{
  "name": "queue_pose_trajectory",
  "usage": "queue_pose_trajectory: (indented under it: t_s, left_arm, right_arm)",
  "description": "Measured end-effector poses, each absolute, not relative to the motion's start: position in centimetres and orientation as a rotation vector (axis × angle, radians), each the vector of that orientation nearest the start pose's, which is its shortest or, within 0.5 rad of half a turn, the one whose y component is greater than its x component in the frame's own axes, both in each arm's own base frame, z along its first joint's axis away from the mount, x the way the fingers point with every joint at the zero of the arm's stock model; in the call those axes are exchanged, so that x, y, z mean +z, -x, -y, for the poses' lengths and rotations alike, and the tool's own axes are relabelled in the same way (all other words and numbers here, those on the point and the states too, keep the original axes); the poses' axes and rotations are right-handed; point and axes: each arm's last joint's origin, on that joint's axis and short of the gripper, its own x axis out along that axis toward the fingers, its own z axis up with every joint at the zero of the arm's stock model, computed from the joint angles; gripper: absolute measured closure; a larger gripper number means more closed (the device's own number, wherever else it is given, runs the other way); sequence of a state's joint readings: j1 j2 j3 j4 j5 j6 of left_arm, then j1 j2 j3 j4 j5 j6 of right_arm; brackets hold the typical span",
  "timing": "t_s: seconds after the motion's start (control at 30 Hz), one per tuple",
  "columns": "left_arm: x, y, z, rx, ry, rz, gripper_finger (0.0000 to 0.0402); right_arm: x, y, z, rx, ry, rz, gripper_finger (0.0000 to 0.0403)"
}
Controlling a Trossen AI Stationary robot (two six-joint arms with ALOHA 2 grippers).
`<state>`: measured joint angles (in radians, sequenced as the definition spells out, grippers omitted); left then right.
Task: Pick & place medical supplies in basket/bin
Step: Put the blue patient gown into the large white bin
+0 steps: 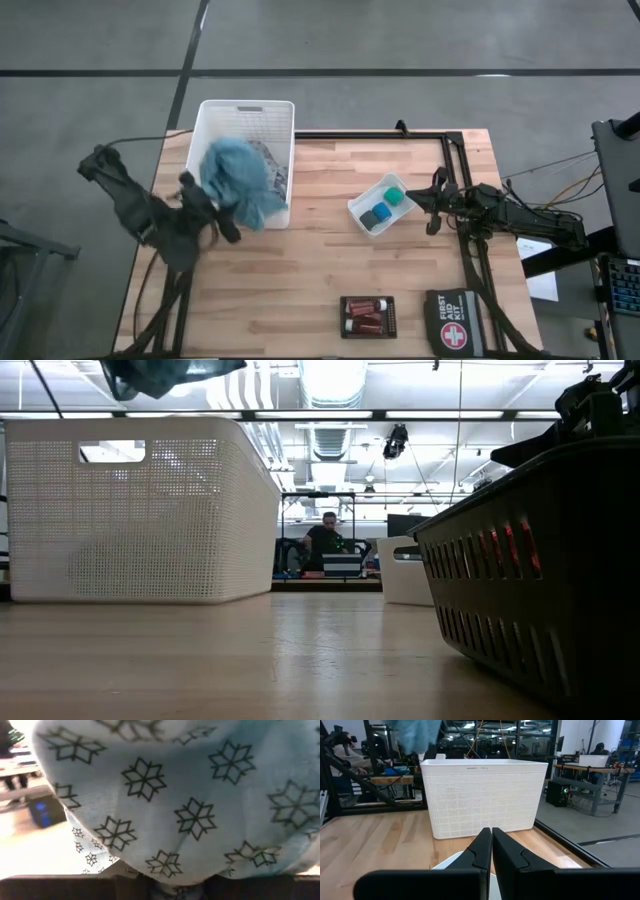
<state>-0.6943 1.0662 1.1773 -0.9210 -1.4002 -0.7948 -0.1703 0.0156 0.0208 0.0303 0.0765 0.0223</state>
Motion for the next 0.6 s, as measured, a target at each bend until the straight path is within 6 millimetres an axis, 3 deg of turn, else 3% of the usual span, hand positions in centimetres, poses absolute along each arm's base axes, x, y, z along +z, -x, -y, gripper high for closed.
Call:
queue_pose_trajectory:
  t_s: [0.23, 0.6]
  left_arm:
    - [38.6, -13.6, 5.8, 0.863, 0.085, -0.066, 0.0272]
    - [38.9, -13.5, 3.7, 0.957, 0.105, -0.076, 0.0272]
  right_arm:
    - [17.2, -9.5, 1.9, -0.247, -0.021, 0.038, 0.0392]
    - [17.2, -9.5, 1.9, -0.247, -0.021, 0.038, 0.0392]
